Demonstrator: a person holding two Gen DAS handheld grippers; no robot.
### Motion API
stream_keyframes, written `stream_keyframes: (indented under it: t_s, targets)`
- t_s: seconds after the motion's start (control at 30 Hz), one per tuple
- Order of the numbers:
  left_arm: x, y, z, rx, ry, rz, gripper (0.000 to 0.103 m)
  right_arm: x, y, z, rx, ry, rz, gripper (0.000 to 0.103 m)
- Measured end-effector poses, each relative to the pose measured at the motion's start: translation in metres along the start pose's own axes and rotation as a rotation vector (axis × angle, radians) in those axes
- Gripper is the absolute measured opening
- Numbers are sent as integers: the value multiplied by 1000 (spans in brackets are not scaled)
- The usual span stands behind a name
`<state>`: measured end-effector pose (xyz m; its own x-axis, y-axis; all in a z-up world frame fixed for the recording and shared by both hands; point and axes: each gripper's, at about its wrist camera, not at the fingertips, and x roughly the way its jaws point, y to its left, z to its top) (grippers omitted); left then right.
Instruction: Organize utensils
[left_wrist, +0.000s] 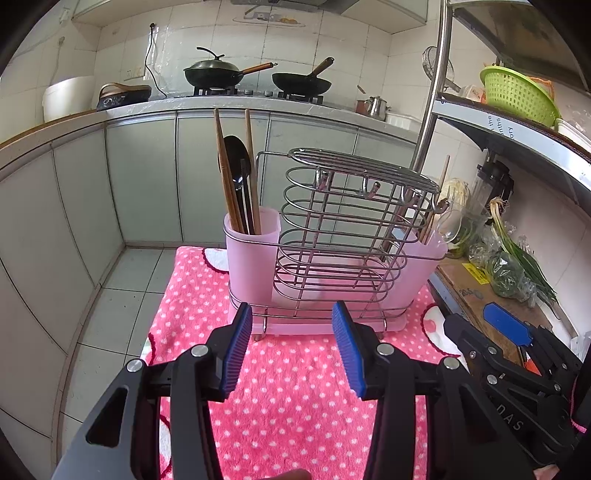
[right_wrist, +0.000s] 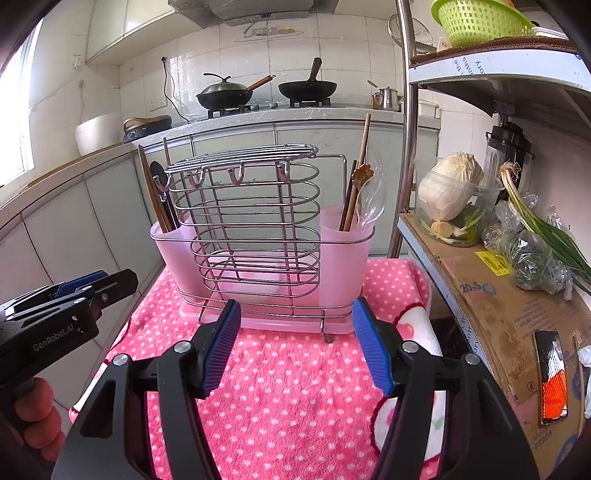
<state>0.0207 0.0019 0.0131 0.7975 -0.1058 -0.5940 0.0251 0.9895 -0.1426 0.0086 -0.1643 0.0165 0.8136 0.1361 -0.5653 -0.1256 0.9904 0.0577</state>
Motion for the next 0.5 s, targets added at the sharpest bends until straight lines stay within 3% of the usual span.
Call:
stream_keyframes:
  t_s: [0.5]
  targets:
    - [-1, -4, 0, 15, -1, -3, 45, -1, 1, -2, -4, -3, -3, 63]
